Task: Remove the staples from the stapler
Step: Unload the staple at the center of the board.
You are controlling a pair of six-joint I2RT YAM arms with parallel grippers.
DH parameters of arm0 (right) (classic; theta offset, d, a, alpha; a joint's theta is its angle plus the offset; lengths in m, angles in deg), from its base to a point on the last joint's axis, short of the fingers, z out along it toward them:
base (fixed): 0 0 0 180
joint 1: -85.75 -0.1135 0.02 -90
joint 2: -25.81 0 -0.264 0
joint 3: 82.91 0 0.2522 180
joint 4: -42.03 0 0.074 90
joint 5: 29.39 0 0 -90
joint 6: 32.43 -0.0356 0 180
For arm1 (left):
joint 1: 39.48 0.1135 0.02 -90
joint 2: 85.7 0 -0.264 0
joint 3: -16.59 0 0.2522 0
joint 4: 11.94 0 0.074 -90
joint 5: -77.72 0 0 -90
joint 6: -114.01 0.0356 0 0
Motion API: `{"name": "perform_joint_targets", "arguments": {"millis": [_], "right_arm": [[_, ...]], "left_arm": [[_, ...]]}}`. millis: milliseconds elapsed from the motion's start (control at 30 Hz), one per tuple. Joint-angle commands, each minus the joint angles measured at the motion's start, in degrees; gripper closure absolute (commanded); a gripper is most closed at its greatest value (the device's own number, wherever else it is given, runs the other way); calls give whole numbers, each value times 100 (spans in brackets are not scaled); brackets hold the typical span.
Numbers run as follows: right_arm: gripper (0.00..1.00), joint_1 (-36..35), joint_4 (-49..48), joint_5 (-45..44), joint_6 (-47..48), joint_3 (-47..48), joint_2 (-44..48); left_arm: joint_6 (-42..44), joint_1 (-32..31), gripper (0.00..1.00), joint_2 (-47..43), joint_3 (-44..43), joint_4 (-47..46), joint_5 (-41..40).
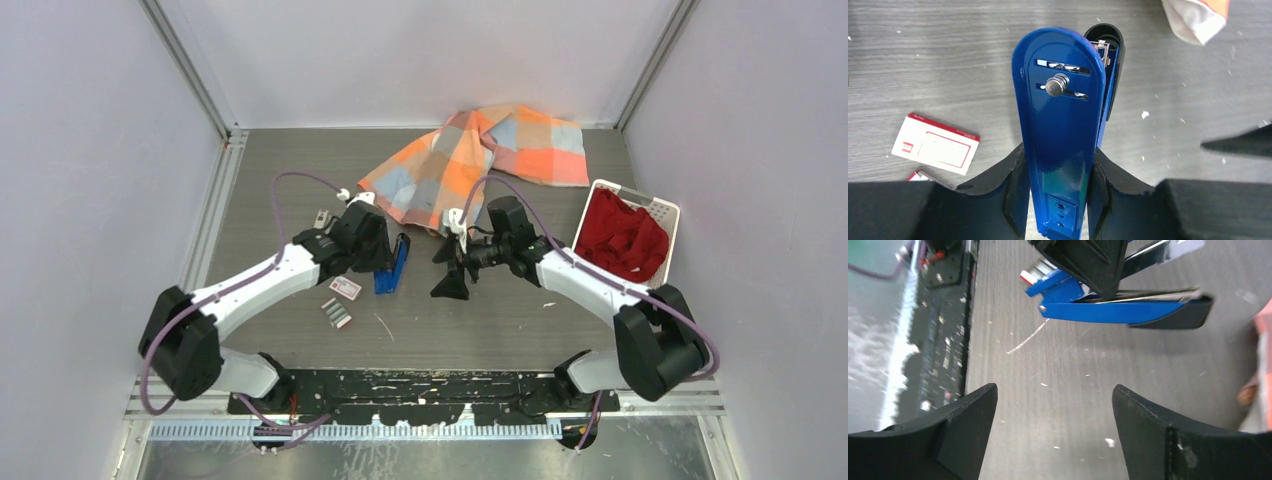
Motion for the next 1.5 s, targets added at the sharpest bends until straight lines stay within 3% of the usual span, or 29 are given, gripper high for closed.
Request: {"name": "perform_joint_targets", "arguments": {"millis": [0, 100, 233, 333, 600, 833, 967, 1233, 1333, 1467], "right_arm": [[2, -10, 105, 473, 3286, -343, 597], [0, -53, 649, 845, 6241, -406, 511], [0, -500, 669, 67, 7160, 12, 20], [0, -851, 318, -663, 7128, 261, -279], [0, -1115, -533, -1508, 6477, 445, -759], [6, -1488, -138, -1716, 6701, 613, -1090], [19, -1629, 101, -1866, 6699, 630, -1232], [68, -1781, 30, -1868, 6004, 216, -911], [80, -2073, -255, -1905, 5261, -23, -782], [90, -2323, -438, -1708, 3549, 134, -799]], "left_arm": [[337, 155, 100, -815, 324, -395, 991], [459, 404, 100, -1066, 407, -249, 1489], [547, 578, 100, -993, 192, 225, 1979], [578, 577, 100, -967, 138, 305, 2227], [612, 577, 100, -761, 149, 357, 2667], [536, 587, 100, -832, 50, 412, 2673], [345, 781, 100, -879, 79, 336, 2674], [-278, 1412, 100, -1159, 303, -107, 2832], [-696, 1430, 100, -1047, 292, -197, 2471], [-1347, 1420, 100, -677, 168, -5, 1757]]}}
